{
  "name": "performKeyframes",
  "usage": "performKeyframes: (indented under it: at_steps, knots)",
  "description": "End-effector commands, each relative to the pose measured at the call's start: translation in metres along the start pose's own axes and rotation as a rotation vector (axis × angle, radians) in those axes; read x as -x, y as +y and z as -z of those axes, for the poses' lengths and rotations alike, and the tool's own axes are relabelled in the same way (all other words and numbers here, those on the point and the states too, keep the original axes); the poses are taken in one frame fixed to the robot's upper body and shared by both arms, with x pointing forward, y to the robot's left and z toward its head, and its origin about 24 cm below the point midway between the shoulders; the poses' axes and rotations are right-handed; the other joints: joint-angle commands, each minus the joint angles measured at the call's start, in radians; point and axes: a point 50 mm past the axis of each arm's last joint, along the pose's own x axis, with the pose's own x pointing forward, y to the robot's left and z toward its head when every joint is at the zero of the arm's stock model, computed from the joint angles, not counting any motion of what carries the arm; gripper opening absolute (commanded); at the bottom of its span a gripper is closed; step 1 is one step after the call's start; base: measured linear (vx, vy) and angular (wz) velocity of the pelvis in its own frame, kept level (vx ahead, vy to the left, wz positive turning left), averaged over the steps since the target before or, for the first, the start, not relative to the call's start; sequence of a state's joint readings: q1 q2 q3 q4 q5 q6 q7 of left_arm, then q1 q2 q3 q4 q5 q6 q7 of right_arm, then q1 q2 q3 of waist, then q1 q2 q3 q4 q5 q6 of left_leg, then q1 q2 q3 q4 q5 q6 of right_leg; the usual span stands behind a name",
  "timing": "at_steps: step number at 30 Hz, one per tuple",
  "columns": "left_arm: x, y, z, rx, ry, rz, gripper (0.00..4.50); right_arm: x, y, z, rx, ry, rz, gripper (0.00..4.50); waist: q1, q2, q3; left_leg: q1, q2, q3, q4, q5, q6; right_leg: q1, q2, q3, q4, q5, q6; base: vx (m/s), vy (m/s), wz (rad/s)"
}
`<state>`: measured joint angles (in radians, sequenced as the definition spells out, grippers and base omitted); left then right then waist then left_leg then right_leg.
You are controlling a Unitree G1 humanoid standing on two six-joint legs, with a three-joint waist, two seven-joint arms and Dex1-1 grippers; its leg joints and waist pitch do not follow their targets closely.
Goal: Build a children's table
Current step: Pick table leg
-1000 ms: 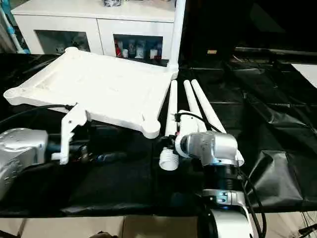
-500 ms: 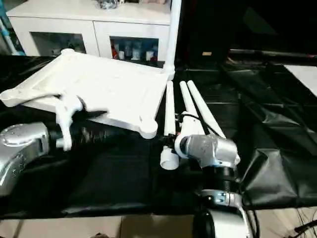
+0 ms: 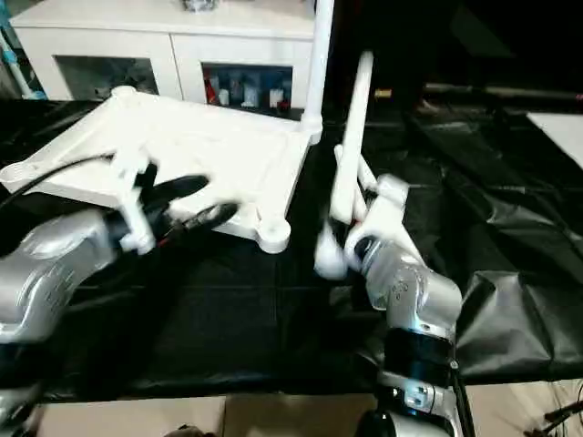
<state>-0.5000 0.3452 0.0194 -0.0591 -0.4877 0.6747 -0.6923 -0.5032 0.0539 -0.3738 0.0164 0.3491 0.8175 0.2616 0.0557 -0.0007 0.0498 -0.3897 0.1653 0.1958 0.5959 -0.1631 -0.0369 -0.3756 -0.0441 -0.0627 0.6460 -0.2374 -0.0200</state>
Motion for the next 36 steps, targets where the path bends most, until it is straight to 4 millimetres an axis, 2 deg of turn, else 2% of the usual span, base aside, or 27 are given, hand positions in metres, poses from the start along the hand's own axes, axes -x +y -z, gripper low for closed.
performKeyframes:
  at_steps: [1, 2, 3, 5, 6, 7, 8, 9, 10, 11, 12, 17, 21, 22, 23, 25, 27, 28, 30, 31, 33, 35, 36]
  knots:
    - [-0.002, 0.005, -0.009, 0.076, -0.038, -0.021, 4.5, 0.003, 0.018, -0.013, 0.004, -0.059, -0.175, 1.86, 0.005, 0.001, -0.064, 0.025, 0.064, -0.033, -0.06, -0.12, -0.008, 0.04, -0.102, 0.064, -0.079, 0.0, -0.163, 0.0, 0.0, 0.0]
    - [-0.01, 0.006, -0.018, 0.182, -0.075, -0.007, 4.5, 0.009, 0.029, -0.017, -0.023, -0.063, -0.335, 1.86, 0.007, -0.01, -0.064, 0.023, 0.063, -0.032, -0.059, -0.115, 0.011, 0.043, -0.104, 0.063, -0.083, -0.006, -0.171, 0.0, 0.0, 0.0]
    - [-0.016, 0.005, -0.025, 0.262, -0.103, 0.02, 4.5, 0.014, 0.035, -0.018, -0.043, -0.051, -0.437, 1.86, 0.011, -0.006, -0.063, 0.024, 0.061, -0.031, -0.056, -0.117, 0.015, 0.044, -0.104, 0.063, -0.081, -0.016, -0.176, 0.0, 0.0, 0.0]
    - [-0.025, 0.002, -0.036, 0.377, -0.142, 0.071, 4.5, 0.02, 0.042, -0.018, -0.049, -0.028, -0.558, 1.86, 0.02, -0.006, -0.064, 0.025, 0.064, -0.033, -0.052, -0.11, 0.03, 0.043, -0.105, 0.06, -0.082, -0.019, -0.19, 0.0, 0.0, 0.0]
    - [-0.032, 0.0, -0.046, 0.426, -0.173, 0.118, 4.5, 0.023, 0.043, -0.018, -0.044, -0.007, -0.614, 1.86, 0.026, -0.018, -0.062, 0.023, 0.068, -0.035, -0.053, -0.1, 0.037, 0.044, -0.107, 0.059, -0.082, -0.027, -0.194, 0.0, 0.0, 0.0]
    - [-0.032, 0.0, -0.046, 0.426, -0.173, 0.118, 4.5, 0.023, 0.043, -0.018, -0.044, -0.007, -0.614, 1.86, 0.03, -0.015, -0.063, 0.023, 0.067, -0.034, -0.051, -0.093, 0.038, 0.044, -0.108, 0.059, -0.082, -0.03, -0.194, 0.0, 0.0, 0.0]
    - [-0.035, -0.001, -0.051, 0.451, -0.195, 0.142, 4.5, 0.024, 0.044, -0.017, -0.037, 0.006, -0.635, 1.86, 0.029, -0.023, -0.061, 0.022, 0.07, -0.034, -0.055, -0.086, 0.037, 0.042, -0.108, 0.059, -0.083, -0.039, -0.191, 0.0, 0.0, 0.0]
    - [-0.036, -0.002, -0.054, 0.468, -0.211, 0.157, 4.5, 0.025, 0.044, -0.017, -0.032, 0.014, -0.649, 1.86, 0.03, -0.021, -0.06, 0.022, 0.068, -0.033, -0.054, -0.089, 0.035, 0.042, -0.107, 0.059, -0.084, -0.051, -0.188, 0.0, 0.0, 0.0]
    - [-0.041, -0.005, -0.062, 0.521, -0.248, 0.208, 4.5, 0.027, 0.048, -0.016, -0.011, 0.027, -0.691, 1.86, 0.032, -0.029, -0.061, 0.024, 0.07, -0.031, -0.053, -0.089, 0.03, 0.041, -0.109, 0.061, -0.087, -0.065, -0.179, 0.0, 0.0, 0.0]
    - [-0.042, -0.006, -0.063, 0.529, -0.253, 0.218, 4.5, 0.027, 0.049, -0.016, -0.008, 0.03, -0.699, 1.86, 0.039, -0.027, -0.061, 0.024, 0.066, -0.029, -0.051, -0.087, 0.026, 0.043, -0.111, 0.061, -0.088, -0.072, -0.177, 0.0, 0.0, 0.0]
    - [-0.044, -0.01, -0.066, 0.554, -0.264, 0.256, 4.5, 0.029, 0.052, -0.016, 0.007, 0.039, -0.727, 1.86, 0.038, -0.023, -0.061, 0.025, 0.07, -0.032, -0.053, -0.09, 0.019, 0.041, -0.112, 0.062, -0.087, -0.077, -0.173, 0.0, 0.0, 0.0]
    - [-0.049, -0.019, -0.065, 0.597, -0.261, 0.3, 4.5, 0.034, 0.055, -0.015, 0.045, 0.074, -0.763, 1.86, 0.038, -0.03, -0.061, 0.025, 0.073, -0.032, -0.053, -0.062, 0.026, 0.043, -0.111, 0.061, -0.08, 0.0, -0.189, 0.0, 0.0, 0.0]
    - [-0.053, -0.022, -0.063, 0.601, -0.238, 0.282, 4.5, 0.034, 0.055, -0.012, 0.119, 0.105, -0.753, 1.86, 0.038, -0.032, -0.06, 0.023, 0.073, -0.033, -0.052, -0.057, 0.034, 0.047, -0.114, 0.061, -0.082, 0.0, -0.184, 0.0, 0.0, 0.0]
    - [-0.054, -0.021, -0.061, 0.59, -0.224, 0.251, 4.5, 0.033, 0.055, -0.011, 0.15, 0.106, -0.732, 1.86, 0.037, -0.029, -0.059, 0.023, 0.072, -0.034, -0.052, -0.067, 0.029, 0.045, -0.114, 0.061, -0.084, -0.01, -0.18, 0.0, 0.0, 0.0]
    - [-0.055, -0.02, -0.06, 0.583, -0.217, 0.234, 4.5, 0.032, 0.055, -0.011, 0.167, 0.106, -0.72, 1.86, 0.037, -0.03, -0.06, 0.023, 0.072, -0.034, -0.052, -0.07, 0.026, 0.046, -0.113, 0.061, -0.085, -0.015, -0.176, 0.0, 0.0, 0.0]
    - [-0.057, -0.014, -0.056, 0.593, -0.206, 0.15, 4.23, 0.025, 0.053, -0.008, 0.265, 0.11, -0.645, 1.86, 0.035, -0.028, -0.06, 0.023, 0.074, -0.036, -0.053, -0.081, 0.007, 0.046, -0.114, 0.061, -0.087, -0.031, -0.164, 0.0, 0.0, 0.0]
    - [-0.06, -0.005, -0.052, 0.605, -0.2, 0.004, 4.12, 0.013, 0.052, -0.001, 0.463, 0.106, -0.506, 1.86, 0.03, -0.028, -0.058, 0.024, 0.074, -0.036, -0.054, -0.087, -0.008, 0.044, -0.111, 0.061, -0.089, -0.038, -0.155, 0.0, 0.0, 0.0]
    - [-0.06, -0.004, -0.051, 0.604, -0.199, -0.003, 4.05, 0.012, 0.052, 0.0, 0.478, 0.106, -0.499, 1.86, 0.029, -0.03, -0.058, 0.024, 0.073, -0.036, -0.054, -0.094, -0.015, 0.045, -0.113, 0.062, -0.089, -0.048, -0.155, 0.0, 0.0, 0.0]
    - [-0.06, -0.003, -0.05, 0.597, -0.195, -0.034, 3.95, 0.008, 0.055, 0.003, 0.549, 0.1, -0.467, 1.86, 0.03, -0.03, -0.06, 0.024, 0.073, -0.036, -0.053, -0.082, -0.003, 0.046, -0.112, 0.063, -0.085, -0.024, -0.158, 0.0, 0.0, 0.0]
    - [-0.061, -0.004, -0.048, 0.595, -0.192, -0.051, 3.76, 0.006, 0.058, 0.006, 0.561, 0.087, -0.458, 1.86, 0.029, -0.032, -0.059, 0.023, 0.073, -0.036, -0.053, -0.08, 0.0, 0.046, -0.111, 0.063, -0.083, -0.015, -0.161, 0.0, 0.0, 0.0]
    - [-0.063, -0.004, -0.043, 0.594, -0.187, -0.113, 3.61, -0.001, 0.066, 0.009, 0.565, 0.051, -0.407, 1.86, 0.027, -0.03, -0.06, 0.024, 0.073, -0.036, -0.052, -0.069, 0.019, 0.044, -0.111, 0.063, -0.08, 0.019, -0.182, 0.0, 0.0, 0.0]
    - [-0.063, -0.003, -0.041, 0.595, -0.191, -0.16, 3.56, -0.005, 0.067, 0.009, 0.588, 0.032, -0.368, 1.86, 0.026, -0.03, -0.06, 0.023, 0.075, -0.036, -0.052, -0.071, 0.024, 0.043, -0.112, 0.063, -0.08, 0.023, -0.191, 0.0, 0.0, 0.0]
    - [-0.063, -0.002, -0.04, 0.606, -0.204, -0.185, 3.37, -0.006, 0.068, 0.011, 0.601, 0.03, -0.355, 1.86, 0.027, -0.03, -0.061, 0.025, 0.075, -0.036, -0.052, -0.071, 0.024, 0.046, -0.112, 0.063, -0.08, 0.028, -0.192, 0.0, 0.0, 0.0]
